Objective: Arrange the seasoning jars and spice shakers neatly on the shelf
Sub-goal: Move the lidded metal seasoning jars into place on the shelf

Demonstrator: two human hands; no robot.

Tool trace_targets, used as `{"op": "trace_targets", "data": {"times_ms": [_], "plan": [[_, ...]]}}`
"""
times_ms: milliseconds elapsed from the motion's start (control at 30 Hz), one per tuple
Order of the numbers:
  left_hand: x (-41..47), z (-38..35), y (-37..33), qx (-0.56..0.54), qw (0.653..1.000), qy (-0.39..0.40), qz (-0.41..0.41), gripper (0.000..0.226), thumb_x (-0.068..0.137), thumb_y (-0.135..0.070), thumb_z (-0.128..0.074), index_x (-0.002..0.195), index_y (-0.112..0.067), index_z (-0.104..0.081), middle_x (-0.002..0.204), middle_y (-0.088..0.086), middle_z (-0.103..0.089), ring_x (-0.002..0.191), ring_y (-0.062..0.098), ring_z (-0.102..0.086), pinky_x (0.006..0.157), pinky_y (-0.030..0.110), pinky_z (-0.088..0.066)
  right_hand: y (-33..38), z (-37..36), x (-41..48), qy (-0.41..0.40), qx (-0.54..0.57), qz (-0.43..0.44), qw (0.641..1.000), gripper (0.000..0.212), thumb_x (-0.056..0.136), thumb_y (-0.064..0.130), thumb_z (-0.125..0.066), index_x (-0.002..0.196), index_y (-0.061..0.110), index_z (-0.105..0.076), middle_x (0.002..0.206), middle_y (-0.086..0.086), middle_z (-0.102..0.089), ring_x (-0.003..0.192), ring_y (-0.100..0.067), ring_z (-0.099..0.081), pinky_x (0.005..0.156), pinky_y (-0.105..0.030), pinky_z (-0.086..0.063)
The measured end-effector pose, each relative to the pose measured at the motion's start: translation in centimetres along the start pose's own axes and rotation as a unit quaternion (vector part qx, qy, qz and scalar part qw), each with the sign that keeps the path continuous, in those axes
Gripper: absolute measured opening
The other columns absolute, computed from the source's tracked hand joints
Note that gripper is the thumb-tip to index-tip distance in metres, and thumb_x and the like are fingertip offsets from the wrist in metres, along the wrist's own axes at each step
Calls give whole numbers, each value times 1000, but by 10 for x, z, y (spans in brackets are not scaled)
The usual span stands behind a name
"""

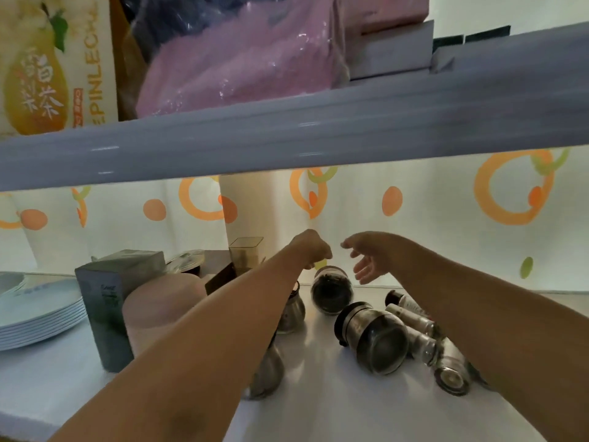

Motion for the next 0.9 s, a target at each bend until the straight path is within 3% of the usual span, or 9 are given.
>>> {"op": "trace_targets", "data": {"times_ms": [67, 233, 300, 400, 500, 667, 733, 833, 900], "plan": [[4, -11, 0, 14, 999, 34, 21, 37, 87, -18, -67, 116, 3, -57, 101, 17, -58, 95, 30, -64, 79, 33, -52, -4, -2, 9, 8, -14, -15, 1000, 62, 97, 34, -54, 146, 2, -34, 146, -31, -39, 130, -46, -45, 105, -53, -44], [10, -37, -9, 102, 990, 95, 32, 38, 91, -27, -61, 121, -3, -59, 104, 13, -62, 103, 28, -61, 91, 35, -50, -7, -6, 22, 20, -42, -37, 998, 64, 95, 24, -56, 149, 3, -29, 142, -32, -42, 127, -47, -48, 103, -54, -46], [11, -44, -9, 151, 983, 100, 28, 39, 93, -29, -57, 123, -4, -57, 107, 14, -58, 98, 28, -58, 92, 36, -47, -9, -9, 26, 20, -51, -46, 997, 66, 94, 22, -57, 149, 3, -28, 137, -32, -47, 123, -45, -53, 100, -53, -48], [13, -55, -6, 190, 974, 117, 41, 28, 94, -31, -54, 108, -6, -58, 88, 12, -58, 84, 27, -58, 85, 36, -49, -14, -14, 26, 31, -65, -48, 996, 63, 93, 9, -59, 148, -1, -30, 138, -26, -50, 121, -39, -58, 94, -44, -53], [15, -61, -6, 179, 974, 124, 56, 27, 92, -31, -59, 105, -7, -60, 74, 10, -56, 75, 26, -60, 79, 35, -51, -16, -12, 28, 42, -50, -40, 997, 53, 93, 1, -55, 142, -4, -37, 143, -22, -46, 125, -37, -55, 101, -43, -50], [10, -57, -16, 173, 979, 102, 24, 42, 88, -26, -65, 121, -1, -59, 97, 13, -57, 88, 26, -57, 78, 34, -46, -21, -10, 29, 21, 2, -23, 1000, 38, 96, 1, -49, 133, -8, -46, 101, -24, -61, 123, -35, -56, 100, -42, -49], [9, -52, -17, 143, 986, 87, 20, 41, 87, -23, -67, 120, -1, -59, 99, 12, -57, 88, 25, -56, 74, 33, -44, -17, -8, 28, 3, 26, 8, 1000, 36, 98, 6, -47, 131, -6, -50, 113, -23, -62, 122, -36, -57, 97, -42, -47], [4, -44, -16, 102, 992, 78, 17, 31, 88, -14, -65, 114, 2, -61, 93, 12, -55, 88, 24, -54, 77, 32, -46, -12, -8, 21, 12, 11, 13, 1000, 27, 98, 11, -50, 123, -1, -51, 101, -21, -59, 93, -31, -63, 85, -38, -54], [0, -39, -15, 85, 992, 87, 23, 7, 92, -7, -57, 93, 0, -59, 81, 10, -53, 92, 24, -52, 84, 33, -47, -9, -9, 15, 28, 7, 12, 1000, 38, 93, 13, -60, 125, 0, -46, 116, -20, -56, 99, -30, -62, 76, -36, -55]]}}
Point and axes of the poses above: each hand's wrist, its own x-axis towards the middle knuckle, its own z-axis out of the back of the hand, y = z × x, the point moved 8 cm from there along x, towards the middle knuckle
